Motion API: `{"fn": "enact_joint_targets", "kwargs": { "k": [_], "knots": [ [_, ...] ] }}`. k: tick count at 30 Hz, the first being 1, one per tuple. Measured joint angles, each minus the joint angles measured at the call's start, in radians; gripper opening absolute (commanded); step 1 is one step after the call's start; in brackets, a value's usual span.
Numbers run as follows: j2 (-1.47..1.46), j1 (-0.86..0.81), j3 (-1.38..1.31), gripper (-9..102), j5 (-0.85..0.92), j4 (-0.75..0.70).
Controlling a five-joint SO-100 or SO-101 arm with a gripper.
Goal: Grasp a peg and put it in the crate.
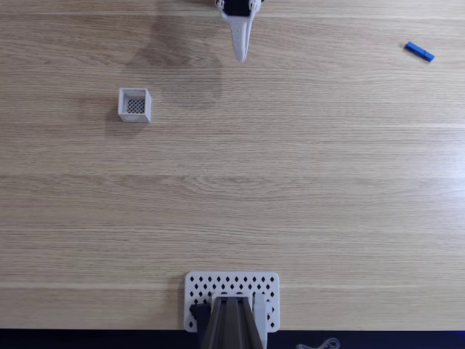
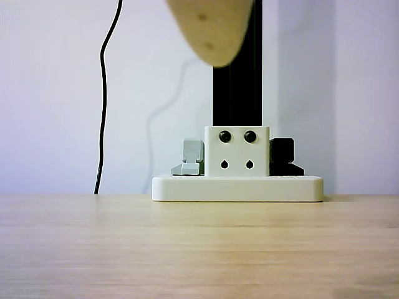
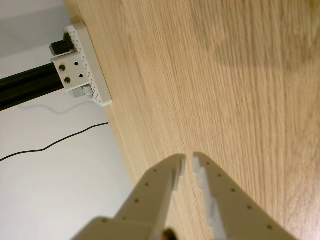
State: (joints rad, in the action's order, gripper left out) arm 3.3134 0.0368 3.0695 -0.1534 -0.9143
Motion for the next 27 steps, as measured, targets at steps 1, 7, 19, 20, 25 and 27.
{"fn": "enact_joint_targets", "kwargs": {
  "k": [1,7,19,20,25,27],
  "knots": [
    [0.0,0.0,0.0,0,0.0,0.0],
    [0.0,0.0,0.0,0,0.0,0.0],
    [0.0,0.0,0.0,0,0.002,0.0],
    [0.0,0.0,0.0,0,0.005,0.0],
    [-0.075,0.049,0.0,0,0.153,0.041],
    [-0.155,0.06,0.0,0,0.267,0.091]
  ]
}}
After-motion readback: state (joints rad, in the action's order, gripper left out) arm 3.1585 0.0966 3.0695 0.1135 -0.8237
